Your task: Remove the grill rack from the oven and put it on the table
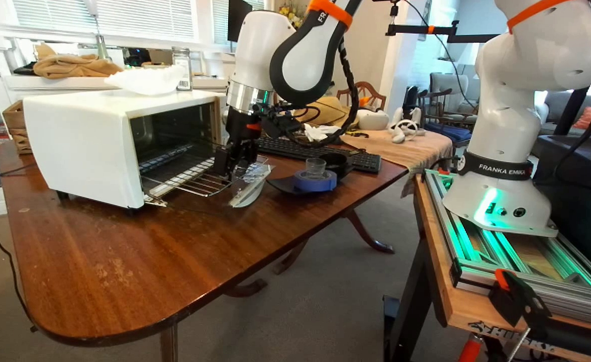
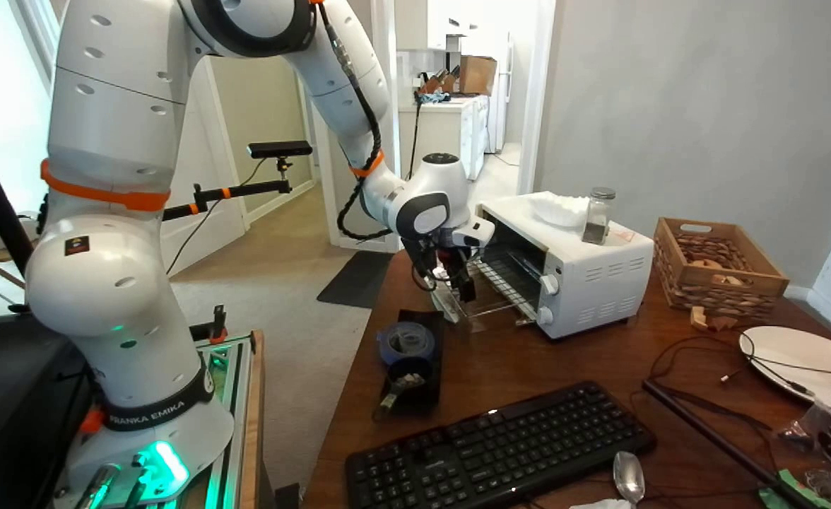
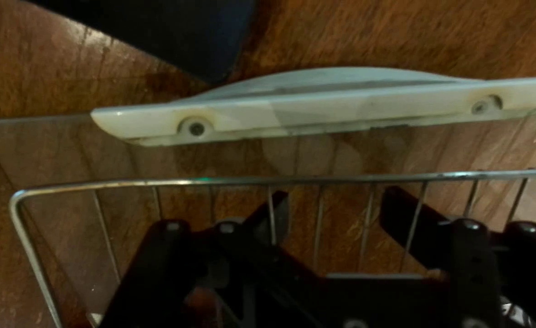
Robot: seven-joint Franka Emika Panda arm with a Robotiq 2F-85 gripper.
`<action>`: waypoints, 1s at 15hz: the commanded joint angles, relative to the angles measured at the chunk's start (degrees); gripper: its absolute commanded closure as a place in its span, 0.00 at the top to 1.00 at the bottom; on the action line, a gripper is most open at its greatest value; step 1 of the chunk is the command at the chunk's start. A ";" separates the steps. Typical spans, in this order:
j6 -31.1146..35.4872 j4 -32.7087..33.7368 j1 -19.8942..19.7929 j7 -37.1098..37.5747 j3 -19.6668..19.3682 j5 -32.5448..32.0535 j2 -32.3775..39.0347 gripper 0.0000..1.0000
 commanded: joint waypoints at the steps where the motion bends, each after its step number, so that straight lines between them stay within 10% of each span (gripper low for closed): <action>1: -6.70 -0.71 2.94 6.06 -2.19 -0.31 -1.61 0.33; 15: -15.55 1.36 0.60 4.51 2.50 0.42 -1.76 0.33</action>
